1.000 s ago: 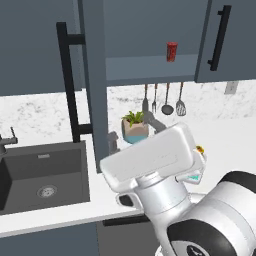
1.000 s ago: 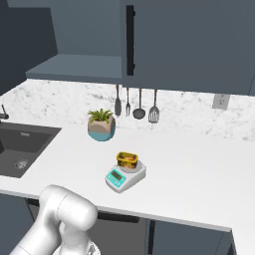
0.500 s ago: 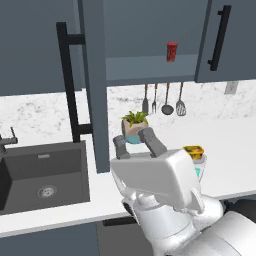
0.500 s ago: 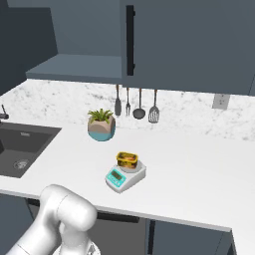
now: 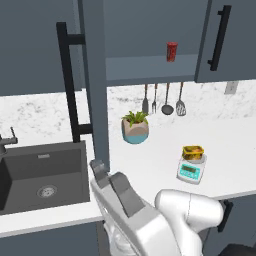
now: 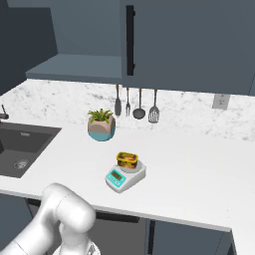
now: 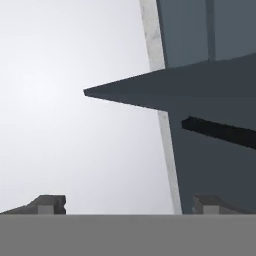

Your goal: Pick the canned food and place it on the digital scale for weighing, and close the cabinet.

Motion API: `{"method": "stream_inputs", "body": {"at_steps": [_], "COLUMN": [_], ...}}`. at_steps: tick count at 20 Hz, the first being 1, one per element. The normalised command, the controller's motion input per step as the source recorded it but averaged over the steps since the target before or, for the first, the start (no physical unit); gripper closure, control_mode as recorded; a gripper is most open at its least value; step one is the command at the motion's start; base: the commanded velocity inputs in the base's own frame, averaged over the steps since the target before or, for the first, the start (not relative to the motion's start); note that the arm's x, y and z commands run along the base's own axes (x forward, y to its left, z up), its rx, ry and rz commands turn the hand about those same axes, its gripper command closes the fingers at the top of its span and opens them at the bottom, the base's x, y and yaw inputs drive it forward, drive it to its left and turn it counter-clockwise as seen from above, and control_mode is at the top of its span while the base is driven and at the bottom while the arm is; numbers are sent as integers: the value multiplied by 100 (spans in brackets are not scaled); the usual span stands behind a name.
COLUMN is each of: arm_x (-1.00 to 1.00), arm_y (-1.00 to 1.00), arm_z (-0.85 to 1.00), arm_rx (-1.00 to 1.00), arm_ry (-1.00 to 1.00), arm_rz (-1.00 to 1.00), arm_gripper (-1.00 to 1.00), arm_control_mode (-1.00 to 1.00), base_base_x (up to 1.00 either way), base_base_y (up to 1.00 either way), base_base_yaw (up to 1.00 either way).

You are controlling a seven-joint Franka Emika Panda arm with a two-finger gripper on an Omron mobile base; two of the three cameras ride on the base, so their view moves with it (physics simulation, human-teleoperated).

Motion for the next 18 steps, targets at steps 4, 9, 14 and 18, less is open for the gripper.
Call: {"method": "stream_inputs", "body": {"at_steps": [4,9,14,18], "arm_x": [-41,68,100,100], "arm_y": [100,100,75,57], "arm_z": [-71,-61,-1,-16], "arm_rx": [-5,2,25,24], "arm_ry": [0,7,1,0], "arm_rz": [17,1,-3,-5], "arm_gripper": [-100,-100,-100,-100], "arm_control_mode": [-100,-100,-100,-100], "base_base_x": [0,0,0,0], "base_base_y": [0,0,0,0], "base_base_yaw": [0,0,0,0]}}
